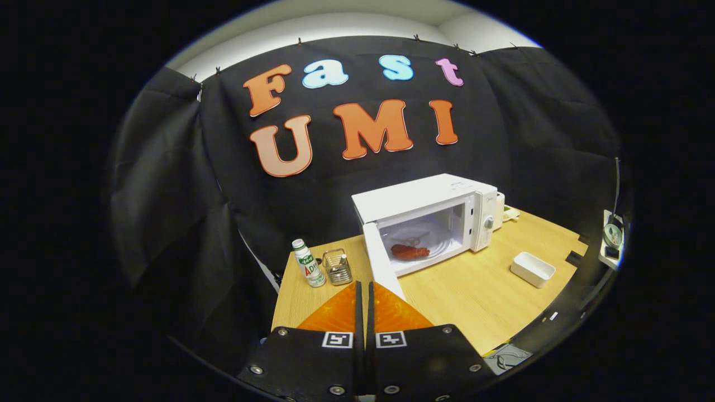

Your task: Open the microwave, put the food inside, and close the microwave door.

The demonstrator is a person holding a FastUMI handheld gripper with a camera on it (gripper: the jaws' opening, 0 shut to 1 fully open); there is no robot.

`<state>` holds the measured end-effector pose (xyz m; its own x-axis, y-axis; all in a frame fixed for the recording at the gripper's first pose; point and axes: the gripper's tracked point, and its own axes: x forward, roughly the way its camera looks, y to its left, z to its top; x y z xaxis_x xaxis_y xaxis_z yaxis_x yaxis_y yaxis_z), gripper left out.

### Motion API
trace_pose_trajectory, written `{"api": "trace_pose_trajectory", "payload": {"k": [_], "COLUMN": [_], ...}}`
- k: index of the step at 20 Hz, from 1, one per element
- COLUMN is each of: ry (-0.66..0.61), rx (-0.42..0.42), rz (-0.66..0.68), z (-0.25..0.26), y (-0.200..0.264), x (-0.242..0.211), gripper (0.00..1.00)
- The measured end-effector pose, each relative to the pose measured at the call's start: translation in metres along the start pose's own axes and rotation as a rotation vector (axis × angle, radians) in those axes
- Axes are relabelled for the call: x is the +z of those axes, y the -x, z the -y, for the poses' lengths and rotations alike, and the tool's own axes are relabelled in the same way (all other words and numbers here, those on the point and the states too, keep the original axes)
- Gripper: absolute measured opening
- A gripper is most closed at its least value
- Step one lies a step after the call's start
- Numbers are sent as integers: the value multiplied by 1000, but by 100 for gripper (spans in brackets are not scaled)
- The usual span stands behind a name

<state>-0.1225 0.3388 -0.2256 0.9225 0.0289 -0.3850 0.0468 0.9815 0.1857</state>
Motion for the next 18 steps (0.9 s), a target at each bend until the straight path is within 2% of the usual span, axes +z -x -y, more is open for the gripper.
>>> {"api": "trace_pose_trajectory", "payload": {"k": [4, 8, 13, 18], "ry": [95, 185, 249, 294], "rx": [-1, -1, -55, -51], "rz": [-7, -40, -54, -41], "z": [-40, -46, -15, 7], "y": [-2, -10, -22, -24], "x": [-57, -107, -122, -110], "gripper": [0, 0, 0, 0]}}
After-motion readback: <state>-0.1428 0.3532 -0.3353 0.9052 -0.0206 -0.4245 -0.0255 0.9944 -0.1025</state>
